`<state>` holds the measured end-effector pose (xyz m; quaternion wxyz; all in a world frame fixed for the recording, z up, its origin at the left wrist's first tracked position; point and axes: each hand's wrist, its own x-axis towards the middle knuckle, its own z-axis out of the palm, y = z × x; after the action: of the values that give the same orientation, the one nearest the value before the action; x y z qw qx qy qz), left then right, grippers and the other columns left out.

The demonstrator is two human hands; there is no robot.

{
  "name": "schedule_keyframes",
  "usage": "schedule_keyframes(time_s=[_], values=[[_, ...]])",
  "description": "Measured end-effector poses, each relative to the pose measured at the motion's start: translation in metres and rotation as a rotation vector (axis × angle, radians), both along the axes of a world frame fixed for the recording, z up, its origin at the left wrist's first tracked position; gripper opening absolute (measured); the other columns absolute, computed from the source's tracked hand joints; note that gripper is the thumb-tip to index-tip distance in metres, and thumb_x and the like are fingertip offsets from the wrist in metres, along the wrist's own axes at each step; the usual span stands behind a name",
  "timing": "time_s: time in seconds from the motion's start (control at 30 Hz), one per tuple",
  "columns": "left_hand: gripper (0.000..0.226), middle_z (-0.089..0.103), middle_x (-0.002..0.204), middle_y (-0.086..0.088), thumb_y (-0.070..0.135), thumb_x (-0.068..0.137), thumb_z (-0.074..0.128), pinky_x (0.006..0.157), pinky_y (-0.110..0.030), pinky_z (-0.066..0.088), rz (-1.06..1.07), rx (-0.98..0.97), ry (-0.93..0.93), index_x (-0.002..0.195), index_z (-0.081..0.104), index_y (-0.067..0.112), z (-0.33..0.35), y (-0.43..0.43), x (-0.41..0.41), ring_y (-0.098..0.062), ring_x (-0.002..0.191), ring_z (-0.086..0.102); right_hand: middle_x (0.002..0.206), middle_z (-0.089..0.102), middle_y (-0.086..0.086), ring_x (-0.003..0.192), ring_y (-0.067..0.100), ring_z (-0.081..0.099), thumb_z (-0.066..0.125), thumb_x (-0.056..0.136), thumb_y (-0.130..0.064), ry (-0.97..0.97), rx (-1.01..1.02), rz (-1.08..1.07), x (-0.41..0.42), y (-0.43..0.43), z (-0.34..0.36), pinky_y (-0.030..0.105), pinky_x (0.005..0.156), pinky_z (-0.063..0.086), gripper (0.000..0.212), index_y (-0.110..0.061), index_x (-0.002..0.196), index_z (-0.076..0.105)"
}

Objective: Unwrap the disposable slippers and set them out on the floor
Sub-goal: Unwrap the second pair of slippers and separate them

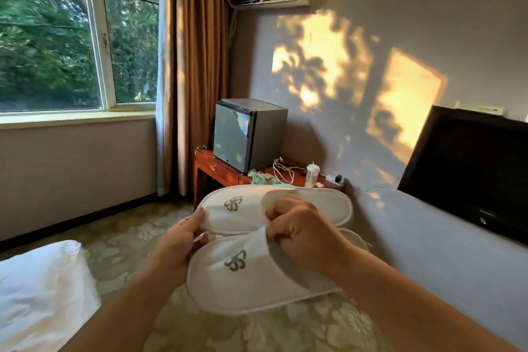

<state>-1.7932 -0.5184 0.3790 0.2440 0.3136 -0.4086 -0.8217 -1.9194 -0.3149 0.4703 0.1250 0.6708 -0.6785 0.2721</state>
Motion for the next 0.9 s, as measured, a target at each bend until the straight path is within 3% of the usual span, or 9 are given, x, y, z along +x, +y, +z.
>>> schedule_keyframes(time_s=[0.2,0.3,0.4,0.53,0.63,0.7,0.83,0.9], values=[[0.030,0.059,0.050,0.004,0.042,0.093,0.063,0.038,-0.023,0.047,0.017,-0.042,0.000,0.080,0.063,0.015,0.003,-0.075,-0.073,-0.009,0.045,0.054,0.081,0.050,-0.021,0.090,0.007,0.038,0.063,0.082,-0.018,0.235,0.265,-0.026,-0.067,-0.081,0.025,0.031,0.085,0.032,0.024,-0.032,0.091,0.081],[0.031,0.061,0.055,0.004,0.044,0.093,0.063,0.045,-0.025,0.050,0.004,-0.097,-0.006,0.089,0.068,0.013,0.008,-0.115,-0.102,-0.010,0.049,0.055,0.097,0.059,-0.018,0.099,0.009,0.037,0.055,0.085,-0.015,0.268,0.446,-0.032,-0.098,-0.115,0.035,0.035,0.093,0.030,0.034,-0.033,0.104,0.077],[0.035,0.064,0.059,0.002,0.044,0.095,0.060,0.055,-0.032,0.051,0.001,-0.147,-0.047,0.097,0.070,0.010,0.013,-0.147,-0.128,-0.014,0.056,0.055,0.109,0.058,-0.015,0.096,0.008,0.030,0.058,0.086,-0.006,0.331,0.520,-0.009,-0.128,-0.149,0.042,0.032,0.086,0.025,0.045,-0.036,0.117,0.071],[0.035,0.061,0.058,-0.001,0.042,0.097,0.057,0.053,-0.032,0.049,0.032,-0.170,-0.058,0.093,0.069,0.009,0.013,-0.189,-0.155,-0.013,0.049,0.055,0.110,0.061,-0.011,0.098,0.013,0.038,0.057,0.092,-0.007,0.508,0.458,0.053,-0.166,-0.196,0.038,0.034,0.083,0.033,0.040,-0.035,0.118,0.070],[0.035,0.058,0.054,0.000,0.040,0.098,0.055,0.043,-0.025,0.047,0.067,-0.181,-0.049,0.084,0.068,0.011,0.014,-0.221,-0.174,-0.011,0.045,0.052,0.105,0.064,-0.008,0.098,0.017,0.044,0.059,0.091,-0.006,0.582,0.385,0.140,-0.199,-0.234,0.030,0.031,0.078,0.030,0.033,-0.030,0.109,0.073],[0.034,0.059,0.053,0.001,0.039,0.099,0.055,0.039,-0.022,0.047,0.123,-0.167,-0.041,0.080,0.066,0.013,0.015,-0.244,-0.187,-0.009,0.043,0.054,0.101,0.066,-0.005,0.095,0.019,0.048,0.062,0.089,-0.006,0.627,0.340,0.205,-0.221,-0.261,0.027,0.032,0.077,0.036,0.026,-0.025,0.103,0.074],[0.037,0.064,0.070,-0.001,0.051,0.090,0.060,0.055,-0.029,0.052,0.169,-0.036,0.079,0.087,0.072,0.016,0.016,-0.292,-0.204,-0.014,0.057,0.059,0.092,0.066,-0.001,0.089,0.021,0.052,0.064,0.086,-0.004,0.670,0.238,0.331,-0.267,-0.321,0.023,0.036,0.076,0.045,0.020,-0.019,0.094,0.075],[0.042,0.068,0.079,-0.006,0.055,0.089,0.061,0.064,-0.037,0.055,0.337,0.018,0.132,0.098,0.066,0.014,0.010,-0.317,-0.206,-0.021,0.067,0.065,0.090,0.065,-0.002,0.088,0.020,0.052,0.062,0.086,-0.004,0.684,0.209,0.389,-0.287,-0.353,0.023,0.034,0.074,0.044,0.020,-0.019,0.092,0.074]])
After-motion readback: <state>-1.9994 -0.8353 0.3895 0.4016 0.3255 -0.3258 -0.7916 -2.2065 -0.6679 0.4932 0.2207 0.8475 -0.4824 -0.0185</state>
